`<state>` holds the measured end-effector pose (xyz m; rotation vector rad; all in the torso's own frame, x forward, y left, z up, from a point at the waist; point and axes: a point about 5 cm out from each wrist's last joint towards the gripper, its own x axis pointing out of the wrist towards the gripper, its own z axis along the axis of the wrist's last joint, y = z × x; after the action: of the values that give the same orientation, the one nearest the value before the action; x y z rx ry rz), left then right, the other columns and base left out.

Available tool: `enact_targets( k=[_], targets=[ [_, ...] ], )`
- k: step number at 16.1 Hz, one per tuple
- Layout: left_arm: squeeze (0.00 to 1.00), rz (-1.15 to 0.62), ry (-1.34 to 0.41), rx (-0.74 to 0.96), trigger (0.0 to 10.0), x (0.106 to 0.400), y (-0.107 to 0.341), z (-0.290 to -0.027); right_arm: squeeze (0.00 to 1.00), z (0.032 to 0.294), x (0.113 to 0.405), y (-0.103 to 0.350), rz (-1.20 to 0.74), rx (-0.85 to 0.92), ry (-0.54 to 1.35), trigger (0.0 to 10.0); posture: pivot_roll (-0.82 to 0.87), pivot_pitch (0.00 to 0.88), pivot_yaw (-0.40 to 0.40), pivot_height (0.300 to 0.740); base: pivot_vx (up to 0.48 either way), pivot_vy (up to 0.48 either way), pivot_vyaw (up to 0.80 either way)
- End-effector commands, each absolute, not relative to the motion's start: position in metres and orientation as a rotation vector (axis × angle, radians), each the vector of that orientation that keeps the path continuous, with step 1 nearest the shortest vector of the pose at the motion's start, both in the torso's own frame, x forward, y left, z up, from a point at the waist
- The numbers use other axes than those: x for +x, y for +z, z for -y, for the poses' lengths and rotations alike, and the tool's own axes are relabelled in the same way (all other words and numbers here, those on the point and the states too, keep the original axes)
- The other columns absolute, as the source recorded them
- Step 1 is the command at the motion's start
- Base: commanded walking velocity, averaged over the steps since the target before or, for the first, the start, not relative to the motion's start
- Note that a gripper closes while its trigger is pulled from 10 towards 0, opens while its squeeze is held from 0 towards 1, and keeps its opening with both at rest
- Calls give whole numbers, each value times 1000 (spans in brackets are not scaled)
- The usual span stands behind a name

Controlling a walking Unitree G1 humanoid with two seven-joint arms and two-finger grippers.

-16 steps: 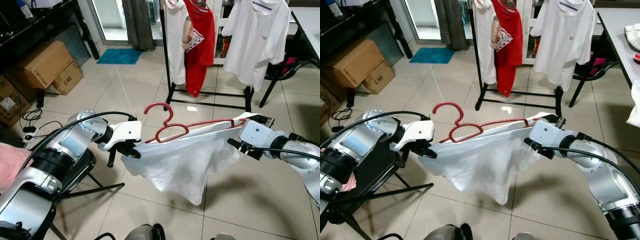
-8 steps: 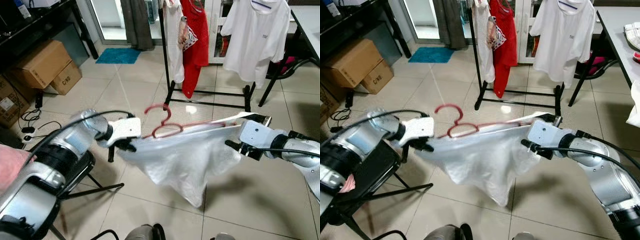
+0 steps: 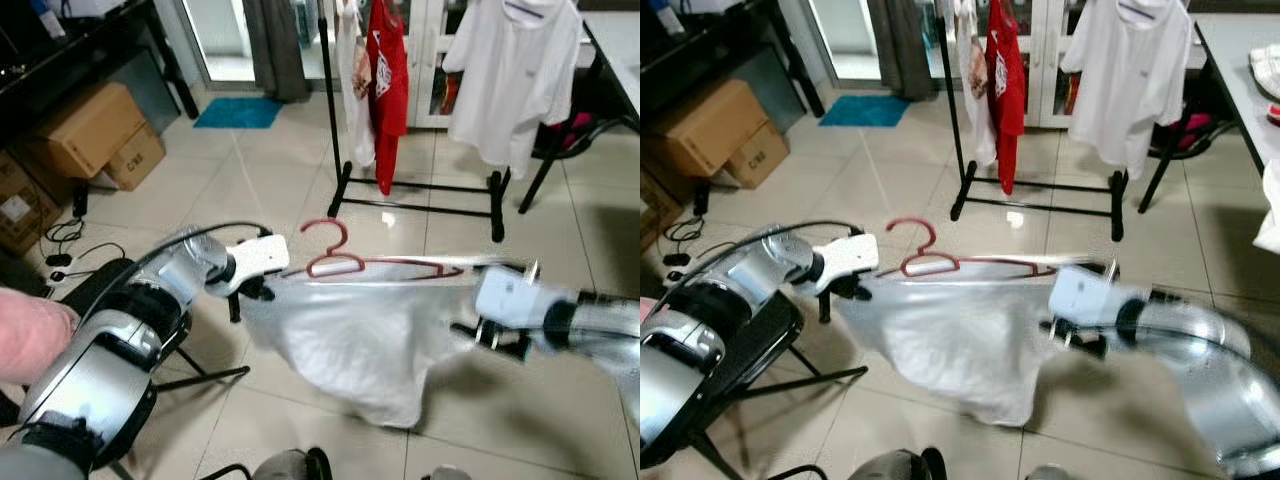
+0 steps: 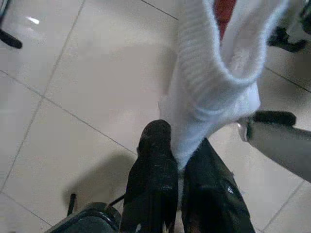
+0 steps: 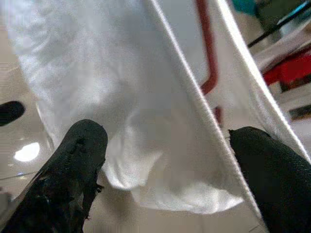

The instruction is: Hang hanger

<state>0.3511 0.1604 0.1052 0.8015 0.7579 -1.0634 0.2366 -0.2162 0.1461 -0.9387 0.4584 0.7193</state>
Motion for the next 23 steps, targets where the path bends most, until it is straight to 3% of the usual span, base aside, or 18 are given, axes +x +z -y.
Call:
enact_targets(
  k=[1,5,8,11,12,14,17,20,22,23],
  targets=[
    [0,-743,-1001,753,0,356,111,-169,0,209,232,143,-454,-939,710,10000,-118,59,202,740,0,0,0],
    [0,-646,-1164,541,0,355,124,-140,0,179,226,116,-431,-972,735,10000,-121,61,205,740,0,0,0],
    [0,-620,-1147,638,0,357,122,-138,0,150,238,132,-176,-862,661,10000,-117,57,201,740,0,0,0],
    [0,-590,-1188,671,0,355,125,-144,0,152,241,160,-7,-696,532,10000,-115,55,199,740,0,0,0],
    [0,-570,-1232,657,0,352,128,-152,0,164,234,170,11,-598,516,10000,-119,53,208,740,0,0,0],
    [0,-537,-1291,614,0,347,132,-160,0,171,225,177,9,-557,569,10000,-124,54,214,740,0,0,0],
    [0,-530,-1300,647,0,345,135,-176,0,190,224,178,-111,-473,482,10000,-120,50,210,740,0,0,0],
    [0,-461,-1323,599,0,343,144,-172,0,172,232,160,-200,-119,255,10000,-108,43,208,740,0,0,0],
    [0,-447,-1346,585,0,339,144,-169,0,164,239,157,-195,-116,210,10000,-105,39,204,740,0,0,0],
    [0,-448,-1367,591,0,336,141,-167,0,164,245,159,-186,-106,150,8510,-102,35,200,740,0,0,0]
  ],
)
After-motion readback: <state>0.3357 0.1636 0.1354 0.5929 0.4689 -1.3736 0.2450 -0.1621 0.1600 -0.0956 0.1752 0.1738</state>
